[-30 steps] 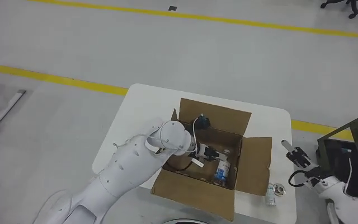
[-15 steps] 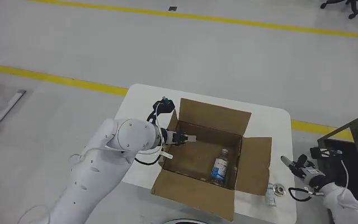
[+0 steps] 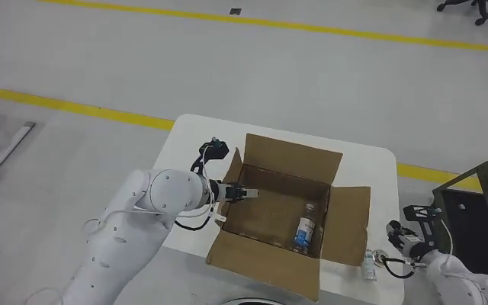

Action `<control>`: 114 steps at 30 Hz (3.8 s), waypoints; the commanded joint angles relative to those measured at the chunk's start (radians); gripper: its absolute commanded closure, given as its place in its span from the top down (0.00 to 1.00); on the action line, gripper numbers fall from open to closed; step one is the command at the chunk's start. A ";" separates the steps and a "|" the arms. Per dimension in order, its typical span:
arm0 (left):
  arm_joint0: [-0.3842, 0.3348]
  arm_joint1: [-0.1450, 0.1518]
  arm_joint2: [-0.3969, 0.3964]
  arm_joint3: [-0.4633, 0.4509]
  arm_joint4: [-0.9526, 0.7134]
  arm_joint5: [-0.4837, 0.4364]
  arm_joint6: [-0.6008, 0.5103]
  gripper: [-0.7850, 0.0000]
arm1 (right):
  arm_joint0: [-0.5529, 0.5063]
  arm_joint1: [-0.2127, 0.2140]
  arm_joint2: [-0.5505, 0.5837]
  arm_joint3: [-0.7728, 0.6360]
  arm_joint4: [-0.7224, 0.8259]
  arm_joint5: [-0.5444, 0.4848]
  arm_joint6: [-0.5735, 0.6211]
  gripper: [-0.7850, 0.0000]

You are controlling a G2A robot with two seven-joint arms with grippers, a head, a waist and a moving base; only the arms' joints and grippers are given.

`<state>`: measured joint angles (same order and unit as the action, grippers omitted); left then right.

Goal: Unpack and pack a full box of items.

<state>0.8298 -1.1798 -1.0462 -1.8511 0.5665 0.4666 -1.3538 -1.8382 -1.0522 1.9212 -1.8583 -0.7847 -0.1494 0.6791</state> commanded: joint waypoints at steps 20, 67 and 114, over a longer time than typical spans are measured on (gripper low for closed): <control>0.000 0.000 0.000 0.000 0.000 0.000 0.000 1.00 | -0.039 0.017 -0.086 -0.072 -0.416 -0.023 0.327 0.00; 0.000 0.000 0.000 0.000 0.000 0.000 0.000 1.00 | 0.036 -0.002 -0.240 0.073 -0.324 0.037 0.256 0.47; 0.079 0.051 -0.097 -0.097 0.330 -0.079 -0.021 1.00 | -0.065 -0.001 0.130 -0.122 0.452 -0.242 0.111 0.00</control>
<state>0.9040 -1.1318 -1.1415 -1.9576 0.8740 0.3967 -1.3688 -1.8987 -1.0530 2.0557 -1.9739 -0.3389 -0.3857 0.7899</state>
